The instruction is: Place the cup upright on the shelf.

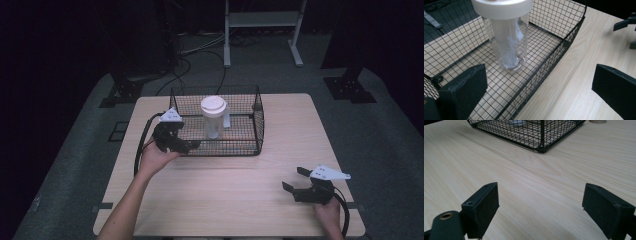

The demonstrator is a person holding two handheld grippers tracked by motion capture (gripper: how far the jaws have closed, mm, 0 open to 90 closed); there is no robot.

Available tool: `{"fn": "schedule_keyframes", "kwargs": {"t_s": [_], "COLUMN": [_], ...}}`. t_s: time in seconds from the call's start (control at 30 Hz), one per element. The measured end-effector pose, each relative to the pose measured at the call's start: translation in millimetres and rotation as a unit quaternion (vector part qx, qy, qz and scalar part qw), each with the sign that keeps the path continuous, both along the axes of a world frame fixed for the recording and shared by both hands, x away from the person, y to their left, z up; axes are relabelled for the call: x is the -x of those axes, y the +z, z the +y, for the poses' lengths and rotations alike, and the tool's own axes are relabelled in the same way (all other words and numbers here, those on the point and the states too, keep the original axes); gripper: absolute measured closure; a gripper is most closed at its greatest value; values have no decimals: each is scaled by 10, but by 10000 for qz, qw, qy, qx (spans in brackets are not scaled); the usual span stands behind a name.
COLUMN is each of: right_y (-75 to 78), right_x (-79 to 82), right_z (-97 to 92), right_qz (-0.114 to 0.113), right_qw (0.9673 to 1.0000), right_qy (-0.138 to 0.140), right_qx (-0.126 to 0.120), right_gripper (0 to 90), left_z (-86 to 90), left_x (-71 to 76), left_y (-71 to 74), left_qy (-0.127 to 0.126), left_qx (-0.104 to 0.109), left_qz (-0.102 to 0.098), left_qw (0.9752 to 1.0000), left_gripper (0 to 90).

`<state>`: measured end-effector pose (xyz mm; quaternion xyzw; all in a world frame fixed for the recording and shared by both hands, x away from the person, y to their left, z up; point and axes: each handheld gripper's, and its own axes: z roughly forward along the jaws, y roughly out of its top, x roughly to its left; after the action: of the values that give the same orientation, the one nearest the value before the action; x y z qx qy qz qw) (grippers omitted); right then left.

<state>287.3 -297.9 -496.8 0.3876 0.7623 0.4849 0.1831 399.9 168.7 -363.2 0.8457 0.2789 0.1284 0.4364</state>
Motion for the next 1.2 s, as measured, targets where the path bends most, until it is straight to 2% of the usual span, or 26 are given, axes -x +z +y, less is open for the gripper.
{"fn": "schedule_keyframes", "kwargs": {"t_s": [0.47,0.57,1.2], "right_y": [-1,-1,-2], "right_x": [0,0,0], "right_z": [7,7,13], "right_qz": [-3,-5,-14], "right_qw": [10000,10000,10000], "right_qy": [-24,-26,-25], "right_qx": [29,31,66], "right_gripper": [129,129,129], "left_z": [41,41,147], "left_x": [254,278,479], "left_y": [-117,-142,-317], "left_qy": [-137,-130,-121], "left_qx": [9,-36,33], "left_qz": [-25,-36,-10], "left_qw": [9999,9999,9999], "left_gripper": [0,0,0]}}
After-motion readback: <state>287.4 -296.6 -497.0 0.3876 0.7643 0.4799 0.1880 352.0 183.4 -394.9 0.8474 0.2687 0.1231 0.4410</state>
